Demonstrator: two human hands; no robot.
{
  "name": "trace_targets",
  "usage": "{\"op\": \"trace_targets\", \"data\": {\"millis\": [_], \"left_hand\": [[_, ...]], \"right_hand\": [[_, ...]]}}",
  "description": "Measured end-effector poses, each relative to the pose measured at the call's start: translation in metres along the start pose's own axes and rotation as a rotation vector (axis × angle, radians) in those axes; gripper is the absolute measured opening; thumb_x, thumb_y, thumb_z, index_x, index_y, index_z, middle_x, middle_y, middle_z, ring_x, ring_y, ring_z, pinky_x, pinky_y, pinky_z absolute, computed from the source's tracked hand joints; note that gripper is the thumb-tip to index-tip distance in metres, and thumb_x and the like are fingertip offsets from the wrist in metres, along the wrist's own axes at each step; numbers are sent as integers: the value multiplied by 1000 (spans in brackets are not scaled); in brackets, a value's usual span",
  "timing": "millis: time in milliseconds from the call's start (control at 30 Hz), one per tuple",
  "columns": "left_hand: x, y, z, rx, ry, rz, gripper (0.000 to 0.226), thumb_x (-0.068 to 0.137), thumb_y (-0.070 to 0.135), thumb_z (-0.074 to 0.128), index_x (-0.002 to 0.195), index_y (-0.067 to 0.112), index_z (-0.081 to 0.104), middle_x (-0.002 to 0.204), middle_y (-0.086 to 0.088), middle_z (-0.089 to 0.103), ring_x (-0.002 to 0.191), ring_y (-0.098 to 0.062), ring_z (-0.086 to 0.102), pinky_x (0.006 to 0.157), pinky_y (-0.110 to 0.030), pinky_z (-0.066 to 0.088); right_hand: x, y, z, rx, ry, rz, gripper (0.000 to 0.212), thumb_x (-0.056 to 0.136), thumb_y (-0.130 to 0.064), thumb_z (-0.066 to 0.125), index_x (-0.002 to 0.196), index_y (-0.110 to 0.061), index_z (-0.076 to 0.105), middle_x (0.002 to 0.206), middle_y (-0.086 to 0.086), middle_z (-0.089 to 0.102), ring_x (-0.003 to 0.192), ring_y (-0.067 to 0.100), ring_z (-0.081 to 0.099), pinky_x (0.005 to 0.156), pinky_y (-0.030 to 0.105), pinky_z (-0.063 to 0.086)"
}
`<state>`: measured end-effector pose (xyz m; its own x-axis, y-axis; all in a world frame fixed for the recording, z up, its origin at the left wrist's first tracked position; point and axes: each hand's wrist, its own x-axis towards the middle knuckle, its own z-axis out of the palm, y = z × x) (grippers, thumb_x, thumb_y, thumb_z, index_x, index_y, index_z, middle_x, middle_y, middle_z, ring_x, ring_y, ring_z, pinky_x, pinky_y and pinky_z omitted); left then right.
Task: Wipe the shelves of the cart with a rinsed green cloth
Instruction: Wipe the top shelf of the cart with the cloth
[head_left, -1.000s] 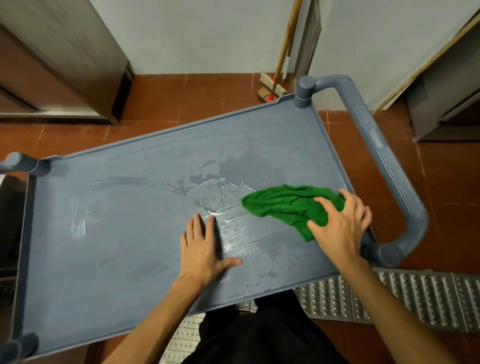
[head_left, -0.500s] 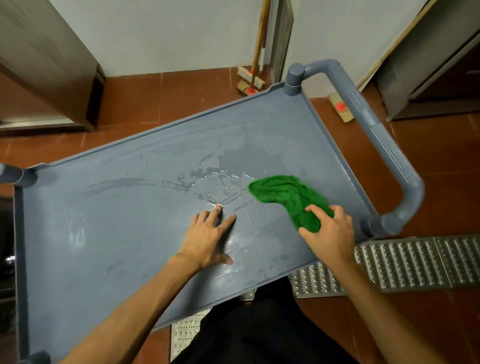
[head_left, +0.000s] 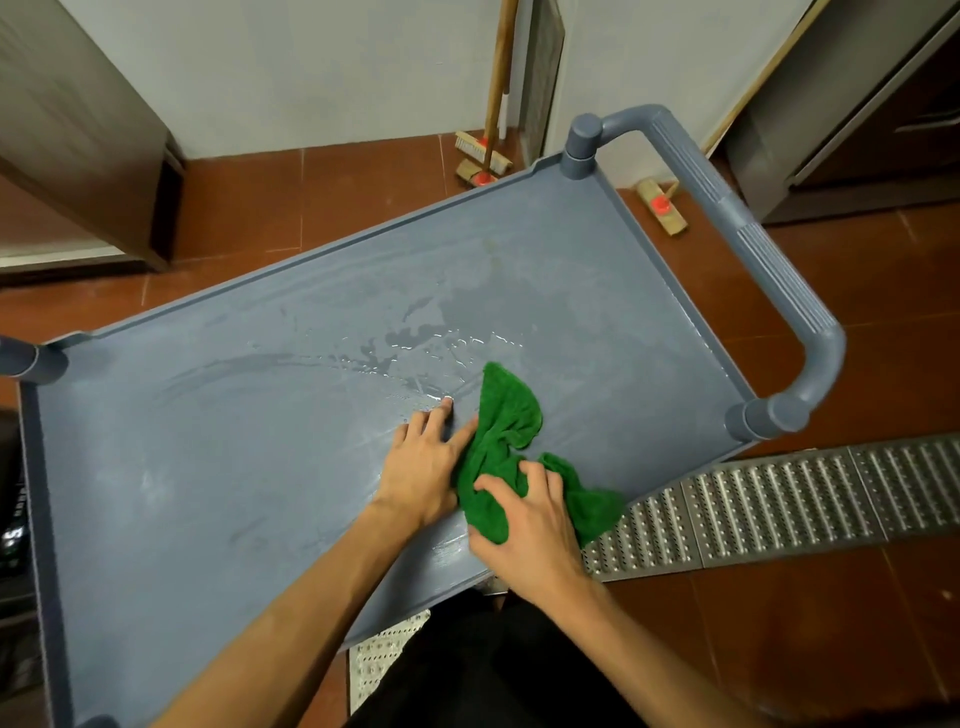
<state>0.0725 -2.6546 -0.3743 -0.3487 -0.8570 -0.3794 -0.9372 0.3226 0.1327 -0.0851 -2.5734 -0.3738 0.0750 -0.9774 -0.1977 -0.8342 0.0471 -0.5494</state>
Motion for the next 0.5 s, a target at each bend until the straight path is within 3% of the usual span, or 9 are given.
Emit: {"op": "trace_targets", "data": {"millis": [233, 367, 500], "left_hand": [[1, 0, 5, -25, -44, -34, 115, 59, 42, 91, 155, 31, 29, 155, -25, 39, 121, -43, 52, 98, -49, 50], [0, 3, -1, -57, -64, -32, 124, 61, 64, 85, 162, 31, 22, 166, -20, 19, 139, -40, 34, 115, -47, 33], [1, 3, -1, -74, -81, -34, 126, 62, 75, 76, 162, 34, 13, 168, -17, 13, 143, -37, 29, 118, -44, 28]], "right_hand": [[12, 22, -6, -6, -39, -108, 52, 61, -35, 81, 109, -41, 60, 114, 2, 43, 105, 24, 44, 76, 34, 52], [24, 54, -23, -11, -42, -149, 56, 59, -29, 88, 108, -38, 64, 116, 5, 46, 110, 25, 45, 74, 33, 53], [50, 95, -55, -34, 38, -79, 52, 57, -28, 91, 103, -37, 69, 115, 8, 51, 108, 28, 48, 72, 30, 48]]}}
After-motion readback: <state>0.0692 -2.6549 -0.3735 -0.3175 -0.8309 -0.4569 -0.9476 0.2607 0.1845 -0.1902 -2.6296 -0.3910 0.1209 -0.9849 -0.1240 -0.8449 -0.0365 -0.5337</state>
